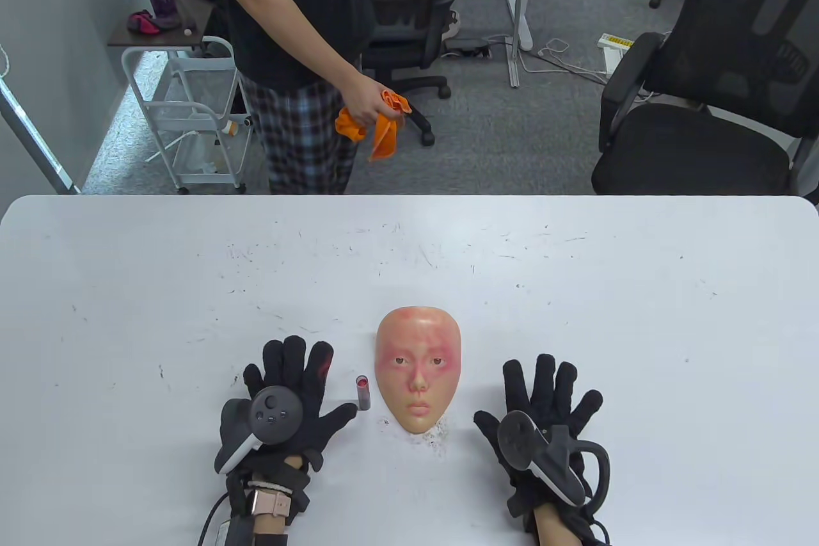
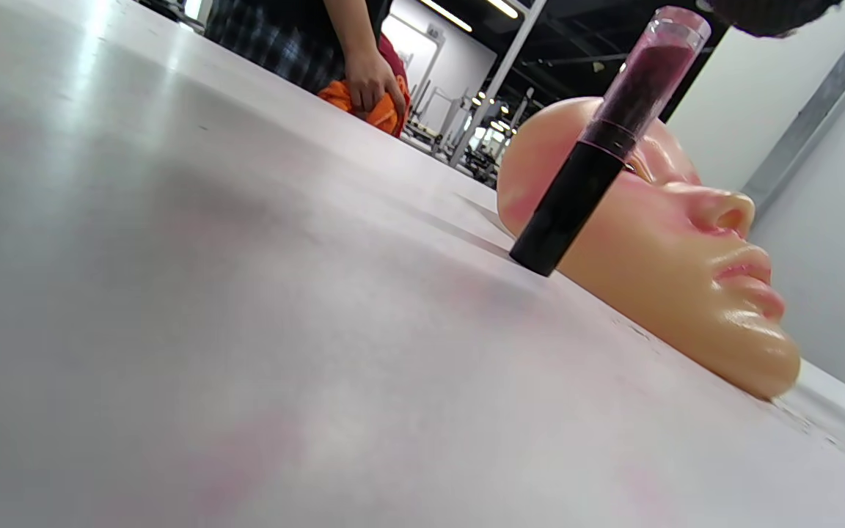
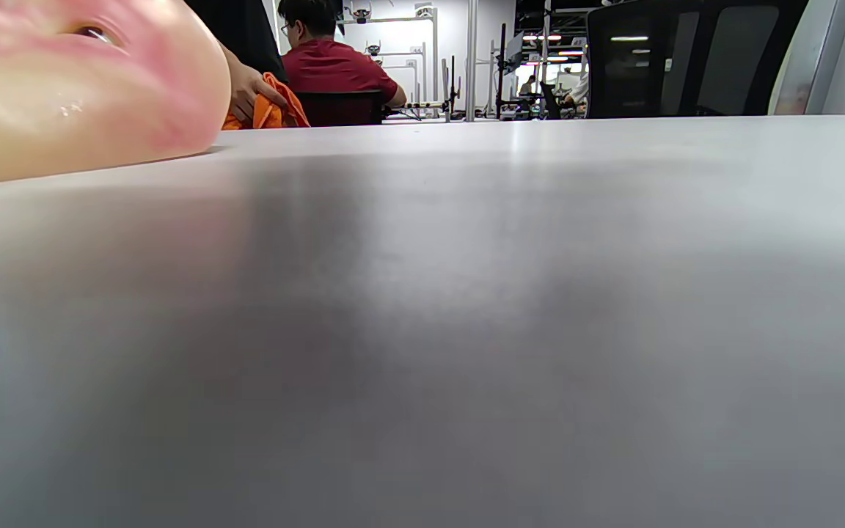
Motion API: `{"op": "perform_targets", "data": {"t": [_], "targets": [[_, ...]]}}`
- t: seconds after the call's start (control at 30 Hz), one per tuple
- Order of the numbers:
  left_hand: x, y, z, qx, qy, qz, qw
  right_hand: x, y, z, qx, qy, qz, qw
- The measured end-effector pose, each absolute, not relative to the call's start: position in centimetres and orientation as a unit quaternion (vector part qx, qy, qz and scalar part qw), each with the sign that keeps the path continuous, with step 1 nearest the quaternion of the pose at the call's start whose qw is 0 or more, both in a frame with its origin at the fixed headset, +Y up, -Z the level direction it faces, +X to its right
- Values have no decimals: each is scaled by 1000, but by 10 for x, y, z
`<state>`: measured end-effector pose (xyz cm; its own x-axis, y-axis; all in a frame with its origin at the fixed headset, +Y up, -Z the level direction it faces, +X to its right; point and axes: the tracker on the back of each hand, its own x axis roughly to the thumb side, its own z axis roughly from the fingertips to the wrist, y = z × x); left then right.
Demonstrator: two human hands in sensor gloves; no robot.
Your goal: Apply lipstick on mannequin lips
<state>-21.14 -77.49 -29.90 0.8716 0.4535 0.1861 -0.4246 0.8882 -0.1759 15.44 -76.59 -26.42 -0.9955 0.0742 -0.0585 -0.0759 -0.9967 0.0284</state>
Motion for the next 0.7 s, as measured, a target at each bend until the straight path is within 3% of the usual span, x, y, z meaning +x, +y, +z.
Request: {"op": "perform_targets", "data": {"t": [0.33,0.7], "targets": [[-178,-782,-315,-137,-119,238,954,156,-769,-268,-25,43,997,54],[-167,-769,-310,-30,-156,339,927,156,-768,-265,-27,23,998,54]]}}
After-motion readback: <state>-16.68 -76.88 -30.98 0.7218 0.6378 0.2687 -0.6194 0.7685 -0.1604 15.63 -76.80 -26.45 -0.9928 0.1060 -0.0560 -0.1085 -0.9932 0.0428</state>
